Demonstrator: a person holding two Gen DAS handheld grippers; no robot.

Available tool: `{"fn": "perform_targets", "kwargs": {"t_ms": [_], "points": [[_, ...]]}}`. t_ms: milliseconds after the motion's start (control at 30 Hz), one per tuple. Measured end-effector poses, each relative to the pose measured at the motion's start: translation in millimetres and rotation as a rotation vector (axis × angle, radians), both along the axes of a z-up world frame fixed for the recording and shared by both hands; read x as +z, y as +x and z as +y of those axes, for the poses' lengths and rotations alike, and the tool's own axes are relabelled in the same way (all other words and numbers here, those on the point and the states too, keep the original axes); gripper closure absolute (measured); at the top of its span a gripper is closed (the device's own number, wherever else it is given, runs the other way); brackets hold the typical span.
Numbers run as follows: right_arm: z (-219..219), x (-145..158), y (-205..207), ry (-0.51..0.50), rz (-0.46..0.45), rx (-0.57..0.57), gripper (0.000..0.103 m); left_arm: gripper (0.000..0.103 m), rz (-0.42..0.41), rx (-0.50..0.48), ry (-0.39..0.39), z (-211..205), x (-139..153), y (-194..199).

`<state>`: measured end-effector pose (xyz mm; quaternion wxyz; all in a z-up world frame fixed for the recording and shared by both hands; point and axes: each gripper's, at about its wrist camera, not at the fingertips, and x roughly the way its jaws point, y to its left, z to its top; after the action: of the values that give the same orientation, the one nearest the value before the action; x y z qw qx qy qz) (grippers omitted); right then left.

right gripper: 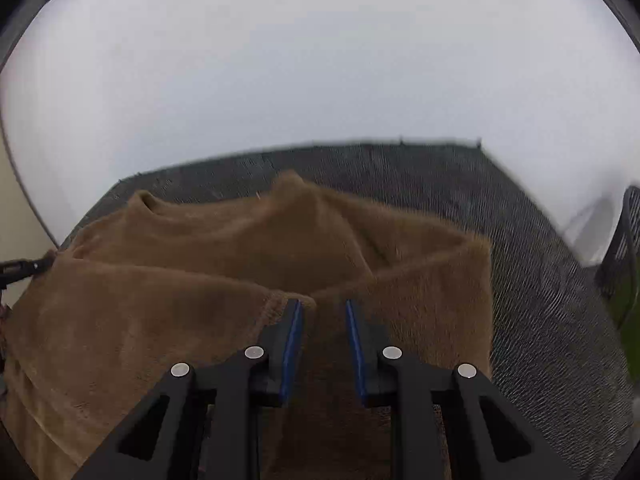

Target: Fold clothes

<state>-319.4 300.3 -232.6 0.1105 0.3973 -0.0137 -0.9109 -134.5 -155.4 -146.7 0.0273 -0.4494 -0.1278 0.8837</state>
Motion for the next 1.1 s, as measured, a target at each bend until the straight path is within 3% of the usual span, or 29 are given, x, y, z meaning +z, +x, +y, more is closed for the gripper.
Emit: {"fn": "perform_targets", "kwargs": {"t_ms": [33,67,133,167,200,300,400,467,567,667,800,933,1000,1100], "points": [[4,2,1,-0.015,0.006,-0.011,0.079,0.088,0.001,0.005,0.012,-3,1,1],[7,5,2,-0.026,0.014,-0.021,0.079,0.081,0.002,0.009,0.025,-5,2,3],[12,14,8,-0.028,0.043,-0.034,0.079,0.056,0.012,0.038,0.055,-13,8,8],[12,22,14,-0.037,0.063,-0.024,0.079,0.036,0.023,0.065,0.074,-19,13,12],[11,29,20,-0.046,0.081,-0.009,0.079,0.027,0.041,0.085,0.085,-22,19,18],[-9,41,38,-0.070,0.085,0.140,0.074,0.025,0.100,0.053,0.097,-11,41,37],[-38,34,52,-0.036,0.043,0.277,0.041,0.023,0.117,-0.069,0.077,23,48,54],[-51,20,56,0.046,0.015,0.295,0.041,0.023,0.110,-0.172,0.054,51,47,64],[-53,2,57,0.078,-0.040,0.290,0.041,0.023,0.089,-0.300,0.008,89,39,76],[-51,-3,58,0.102,-0.023,0.320,0.041,0.023,0.022,-0.286,-0.078,98,12,74],[-54,-5,64,0.147,-0.004,0.353,0.038,0.023,0.016,-0.257,-0.083,90,-3,69],[-42,6,67,0.101,-0.020,0.327,0.037,0.022,0.006,-0.242,-0.135,98,9,74],[-28,15,75,0.069,-0.012,0.298,0.037,0.020,0.043,-0.257,-0.130,103,22,92],[-17,24,93,0.086,0.016,0.277,0.023,0.015,0.082,-0.296,-0.118,117,30,118]]}}
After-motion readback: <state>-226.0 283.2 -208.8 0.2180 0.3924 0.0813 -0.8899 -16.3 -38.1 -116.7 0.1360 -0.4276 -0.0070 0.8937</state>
